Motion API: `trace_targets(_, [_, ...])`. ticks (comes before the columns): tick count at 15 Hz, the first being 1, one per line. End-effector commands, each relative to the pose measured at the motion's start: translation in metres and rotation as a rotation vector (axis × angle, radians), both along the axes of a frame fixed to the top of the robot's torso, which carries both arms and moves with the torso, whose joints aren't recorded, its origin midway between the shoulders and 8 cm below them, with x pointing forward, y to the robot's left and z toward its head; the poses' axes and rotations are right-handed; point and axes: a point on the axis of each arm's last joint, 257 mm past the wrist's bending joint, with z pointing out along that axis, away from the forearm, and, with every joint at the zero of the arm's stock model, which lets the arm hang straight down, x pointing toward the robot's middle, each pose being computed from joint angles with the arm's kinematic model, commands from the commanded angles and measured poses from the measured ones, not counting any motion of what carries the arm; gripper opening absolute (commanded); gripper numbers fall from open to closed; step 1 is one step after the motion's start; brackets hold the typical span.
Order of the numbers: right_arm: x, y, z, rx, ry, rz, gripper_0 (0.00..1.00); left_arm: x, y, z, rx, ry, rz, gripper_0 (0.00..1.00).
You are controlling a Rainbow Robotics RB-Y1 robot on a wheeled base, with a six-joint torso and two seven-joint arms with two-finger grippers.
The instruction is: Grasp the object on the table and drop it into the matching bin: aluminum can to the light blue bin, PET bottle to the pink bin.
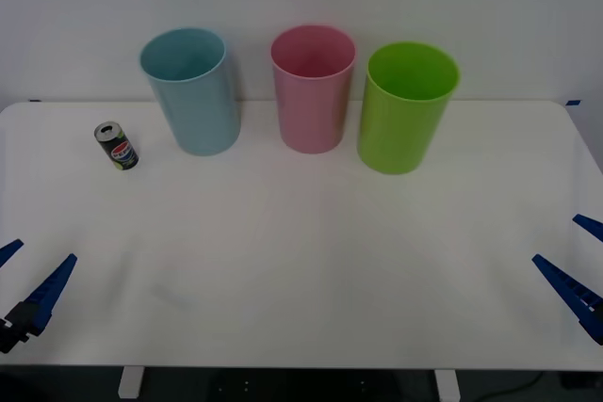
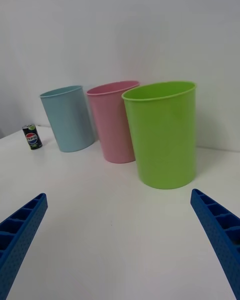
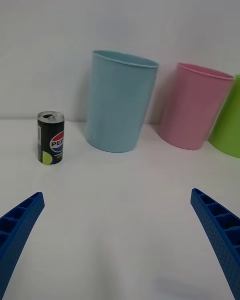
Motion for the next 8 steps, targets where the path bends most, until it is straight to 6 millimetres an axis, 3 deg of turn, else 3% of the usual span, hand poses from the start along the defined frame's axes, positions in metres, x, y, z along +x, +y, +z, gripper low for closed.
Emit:
trace_targets(1, [0.0,0.0,0.0,0.0,0.0,0.0,1.0,0.006,0.009,-0.012,0.056,0.005,0.071,1.0])
trace_targets(8, [0.0,0.0,0.0,0.0,0.0,0.0,1.0,0.038,0.003,-0.029,0.034,0.043,0.147,1.0])
